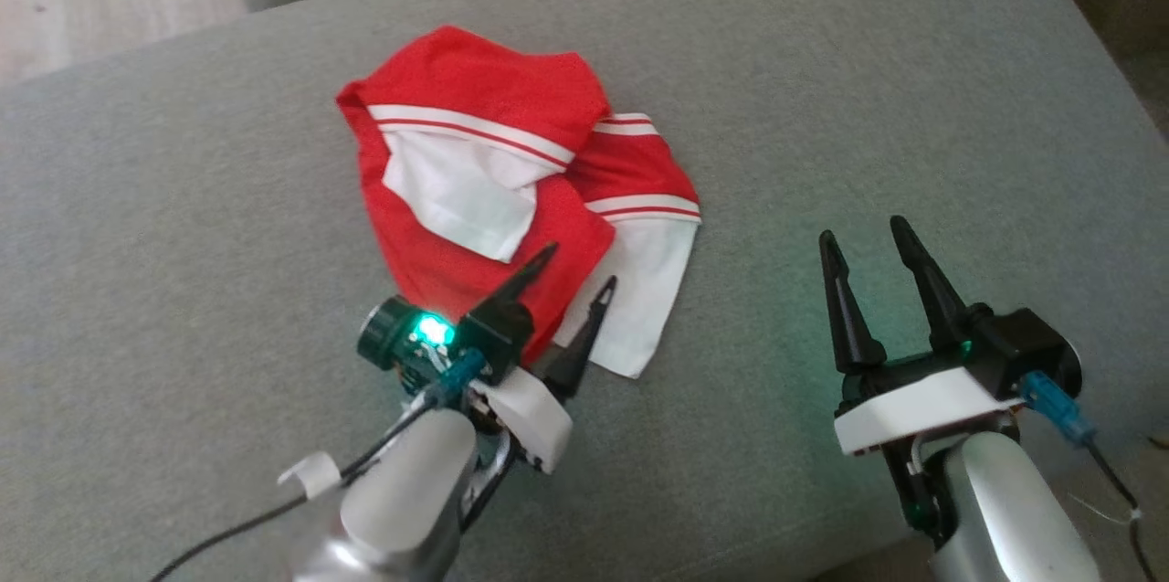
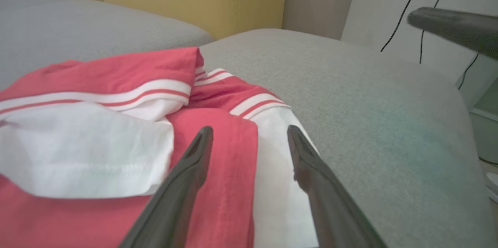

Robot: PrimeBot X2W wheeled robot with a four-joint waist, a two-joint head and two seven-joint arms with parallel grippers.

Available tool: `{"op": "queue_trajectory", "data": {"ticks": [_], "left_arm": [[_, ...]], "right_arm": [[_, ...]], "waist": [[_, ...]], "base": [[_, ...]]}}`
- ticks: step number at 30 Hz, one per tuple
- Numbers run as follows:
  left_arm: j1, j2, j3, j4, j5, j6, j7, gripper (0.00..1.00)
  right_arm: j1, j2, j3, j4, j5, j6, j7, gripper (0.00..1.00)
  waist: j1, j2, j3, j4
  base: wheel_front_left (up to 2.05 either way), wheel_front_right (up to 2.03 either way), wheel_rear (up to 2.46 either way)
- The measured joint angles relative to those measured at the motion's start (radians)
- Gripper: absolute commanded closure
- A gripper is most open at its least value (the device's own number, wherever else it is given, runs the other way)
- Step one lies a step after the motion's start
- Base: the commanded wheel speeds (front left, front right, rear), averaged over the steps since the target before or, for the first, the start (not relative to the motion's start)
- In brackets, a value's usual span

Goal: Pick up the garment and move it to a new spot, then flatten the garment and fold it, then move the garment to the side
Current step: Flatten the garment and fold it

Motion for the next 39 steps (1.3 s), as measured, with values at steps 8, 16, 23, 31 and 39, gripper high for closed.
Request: {"op": "queue_trajectory", "data": {"ticks": [8,16,23,31,39], "left_arm": [[-0.072,0.0,0.0,0.126,0.002,0.049,0.01,0.0],[-0.099,0.0,-0.004,0.2,0.0,0.054,0.017,0.82],[-0.108,-0.001,0.018,0.187,-0.083,0.047,-0.026,1.0],[0.002,0.005,0.132,-0.08,-0.261,0.031,-0.039,1.0],[0.22,0.059,0.22,-0.494,-0.41,0.08,0.054,1.0]], "right_arm": [[0.0,0.006,0.0,-0.004,0.015,0.0,0.0,0.0],[-0.002,0.007,0.002,-0.005,0.025,0.0,0.0,0.0],[-0.001,0.008,-0.003,-0.007,0.025,0.0,0.0,0.0],[0.009,0.01,-0.031,-0.008,0.023,0.0,0.0,0.0],[0.026,0.01,-0.032,-0.002,0.01,0.0,0.0,0.0]], "waist": [[-0.0001,0.0,0.028,-0.039],[-0.0002,0.0,0.028,-0.035],[-0.0003,0.0,0.017,-0.019],[-0.0003,0.0,-0.004,0.037],[-0.0003,0.0,-0.032,0.111]], "base": [[0.0,0.0,0.0],[0.0,0.0,0.0],[0.0,0.0,0.0],[0.0,0.0,0.0],[0.0,0.0,0.0]]}}
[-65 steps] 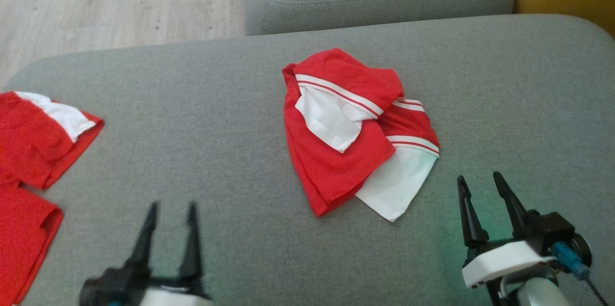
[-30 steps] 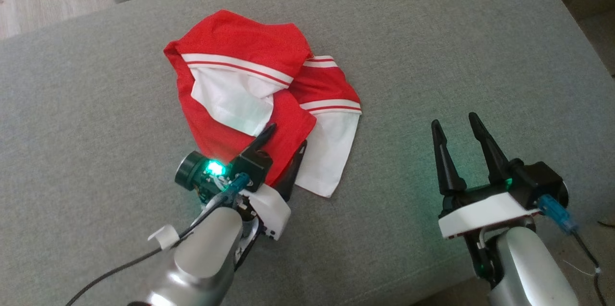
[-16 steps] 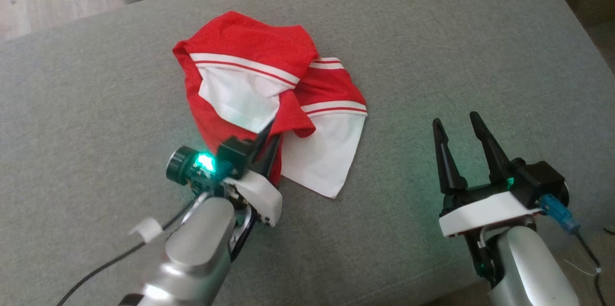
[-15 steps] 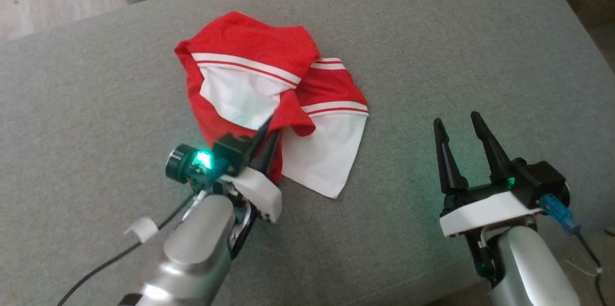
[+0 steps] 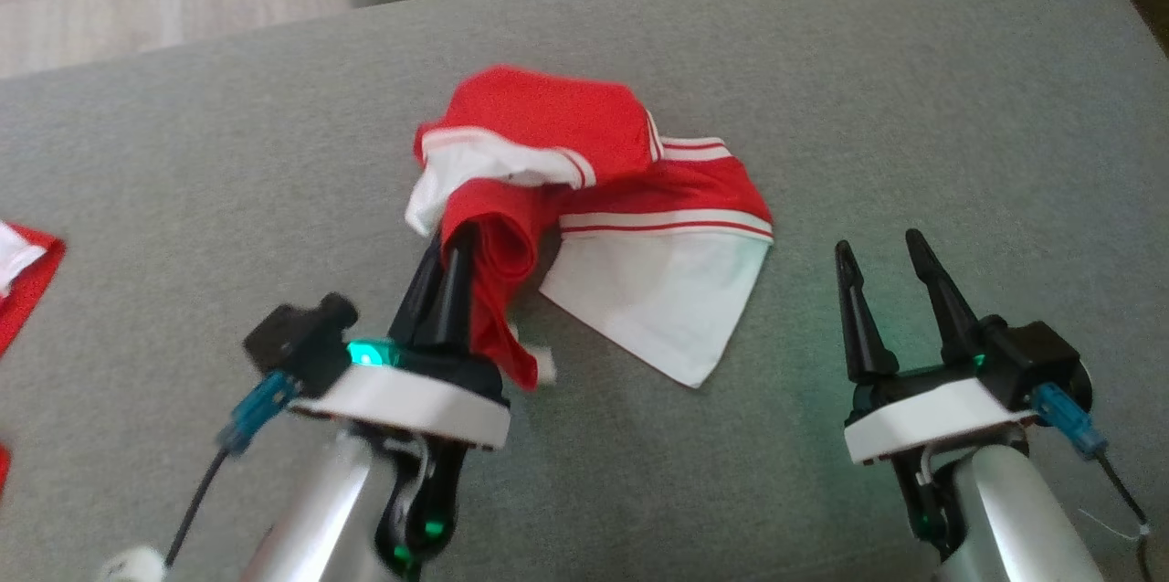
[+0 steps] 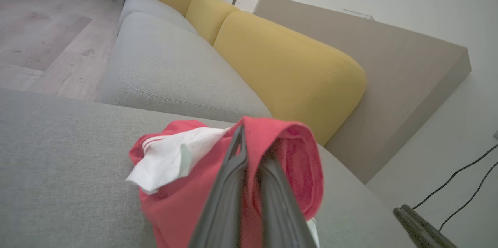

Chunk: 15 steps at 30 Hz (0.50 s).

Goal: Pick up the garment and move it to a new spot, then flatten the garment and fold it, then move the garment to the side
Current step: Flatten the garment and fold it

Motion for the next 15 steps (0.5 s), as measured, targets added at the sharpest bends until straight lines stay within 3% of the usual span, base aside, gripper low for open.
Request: {"op": "queue_trajectory", "data": {"ticks": [8,15], "left_arm": [[0.169,0.038,0.059,-0.293,-0.097,0.084,0.087,1.0],[0.292,0.11,0.2,-0.245,-0.155,0.137,0.094,1.0]], "right_arm": [[0.01,0.0,0.006,0.014,-0.012,0.0,0.0,0.0],[0.019,-0.001,0.013,0.021,-0.012,0.0,0.0,0.0]], "waist": [[-0.0001,0.0,-0.035,0.047],[-0.0001,0.0,-0.044,0.062]], "base": [[0.0,0.0,0.0],[0.0,0.0,0.0]]}}
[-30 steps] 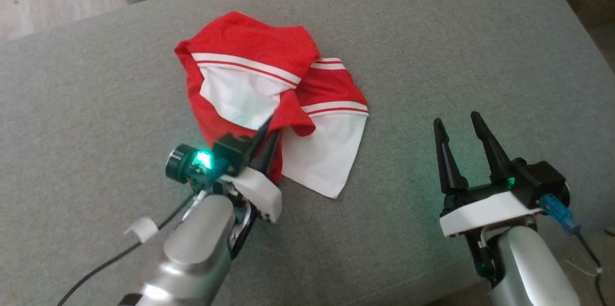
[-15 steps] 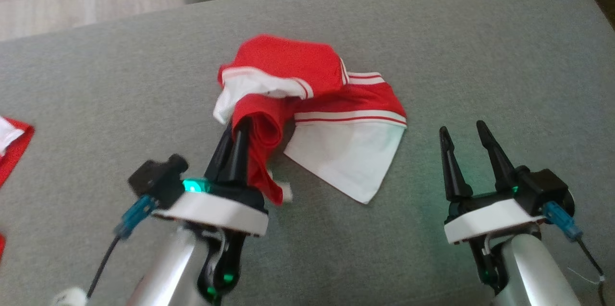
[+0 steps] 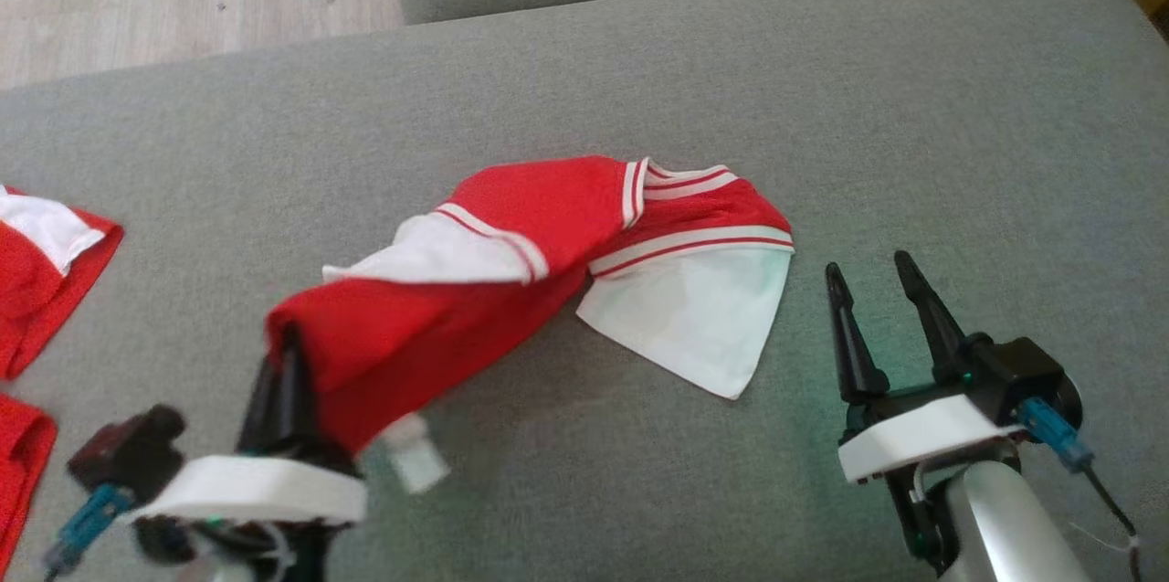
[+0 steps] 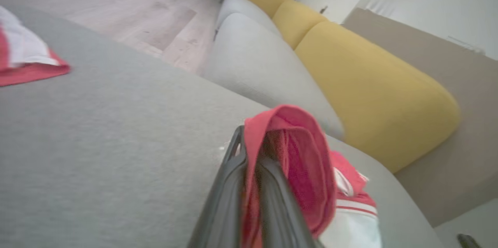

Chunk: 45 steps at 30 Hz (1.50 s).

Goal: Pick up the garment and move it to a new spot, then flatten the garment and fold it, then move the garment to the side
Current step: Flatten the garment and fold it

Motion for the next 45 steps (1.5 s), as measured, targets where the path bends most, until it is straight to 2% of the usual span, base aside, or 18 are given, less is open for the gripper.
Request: {"op": "queue_trajectory", "data": {"ticks": [6,13,16,17,18,20,26,31,36,39,45], "left_arm": [[0.002,0.034,0.077,0.158,-0.03,0.011,-0.022,1.0],[-0.027,0.04,0.074,0.364,-0.012,-0.01,-0.064,1.0],[-0.056,0.039,0.068,0.458,0.014,-0.021,-0.101,0.8],[-0.066,0.039,0.068,0.485,0.02,-0.034,-0.119,0.63],[-0.077,0.038,0.068,0.514,0.021,-0.039,-0.134,0.37],[-0.099,0.038,0.065,0.565,0.034,-0.05,-0.155,0.0],[-0.154,0.034,0.066,0.656,0.076,-0.056,-0.203,0.0],[-0.147,0.023,0.091,0.642,0.108,-0.063,-0.218,0.0],[-0.075,-0.008,0.157,0.516,0.18,-0.052,-0.221,0.0],[-0.016,-0.037,0.164,0.435,0.254,-0.056,-0.221,0.0],[0.039,-0.089,0.161,0.311,0.44,-0.1,-0.223,0.0]], "right_arm": [[0.0,-0.009,0.012,0.011,0.0,0.0,0.0,0.0],[0.0,-0.015,0.026,0.017,0.0,0.0,0.0,0.0],[0.0,-0.017,0.031,0.023,0.0,0.0,0.0,0.0],[0.0,-0.018,0.032,0.026,0.0,0.0,0.0,0.0],[0.0,-0.019,0.032,0.028,0.0,0.0,0.0,0.0],[0.0,-0.021,0.032,0.029,0.0,0.0,0.0,0.0],[0.0,-0.022,0.031,0.03,0.0,0.0,0.0,0.0],[0.001,-0.022,0.029,0.03,0.0,0.0,0.0,0.0],[0.025,-0.022,0.018,0.026,0.0,0.0,0.0,0.0],[0.045,-0.021,0.004,0.023,0.0,0.0,0.0,0.0],[0.062,-0.022,-0.018,-0.005,-0.003,0.0,0.0,0.0]], "waist": [[0.0,0.0,-0.005,0.007],[0.0,0.0,-0.009,0.006],[0.0,0.0,-0.01,0.005],[0.0,0.0,-0.011,0.005],[0.0,0.0,-0.011,0.006],[0.0,0.0,-0.01,0.008],[0.0001,0.0,-0.007,0.019],[0.0001,0.0,-0.011,0.026],[0.0001,0.0,-0.024,0.042],[0.0001,0.0,-0.033,0.059],[0.0001,0.0,-0.057,0.1]], "base": [[0.0,0.0,0.0],[0.0,0.0,0.0],[0.0,0.0,0.0],[0.0,0.0,0.0],[0.0,0.0,0.0],[0.0,0.0,0.0],[0.0,0.0,0.0],[0.0,0.0,0.0],[0.0,0.0,0.0],[0.0,0.0,0.0],[0.0,0.0,0.0]]}}
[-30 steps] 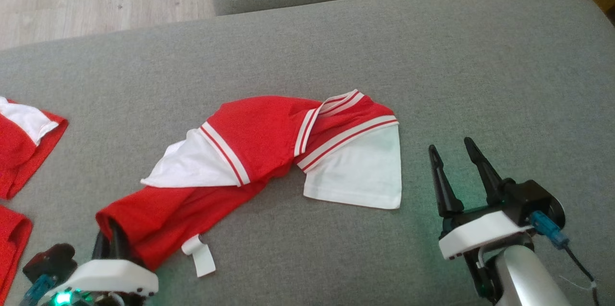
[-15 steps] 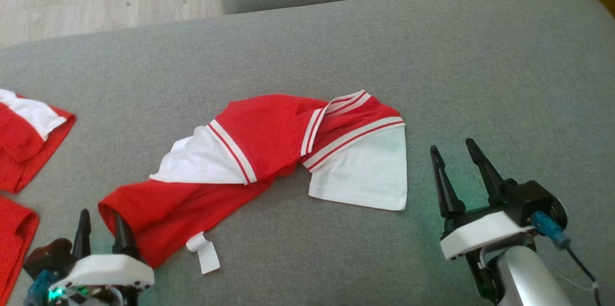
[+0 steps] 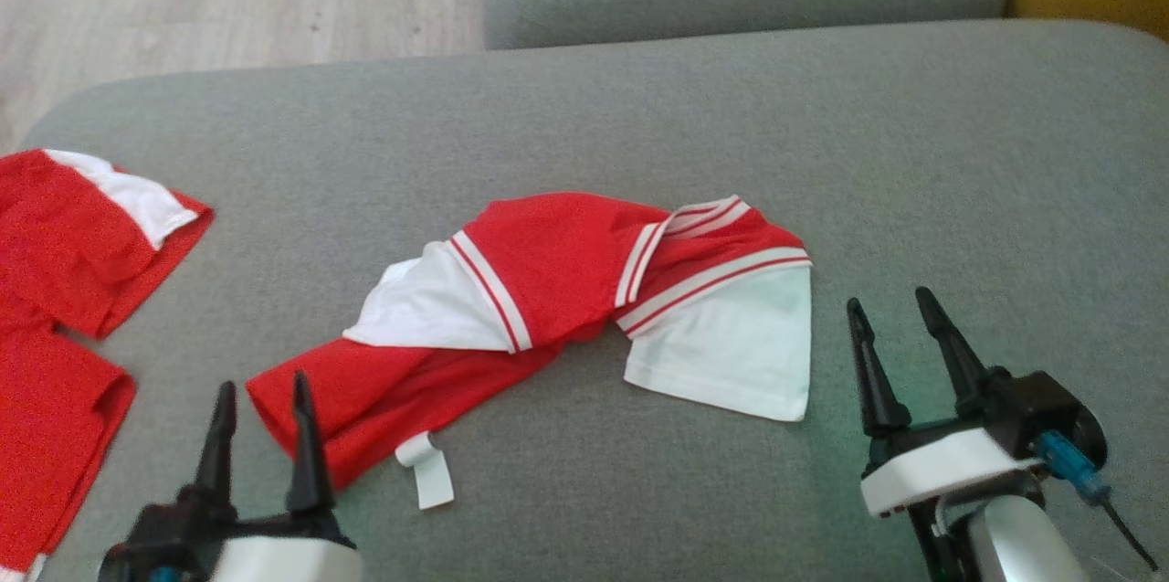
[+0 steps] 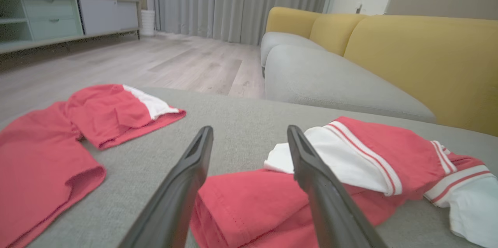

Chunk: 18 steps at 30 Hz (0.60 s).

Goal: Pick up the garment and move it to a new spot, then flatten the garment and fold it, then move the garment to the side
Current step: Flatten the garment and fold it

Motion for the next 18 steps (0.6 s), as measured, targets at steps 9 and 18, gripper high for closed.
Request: {"op": "queue_trajectory", "data": {"ticks": [9,18], "left_arm": [[0.113,-0.055,-0.004,-0.078,0.18,-0.07,-0.001,0.0],[0.144,-0.07,0.002,-0.053,0.235,-0.114,-0.001,0.0]], "right_arm": [[0.064,-0.002,-0.054,-0.048,-0.067,0.0,0.0,0.0],[0.119,0.014,-0.073,-0.029,-0.107,0.0,0.0,0.0]], "waist": [[-0.0001,0.0,-0.053,0.053],[-0.0001,0.0,-0.073,0.064]], "base": [[0.0,0.0,0.0],[0.0,0.0,0.0]]}}
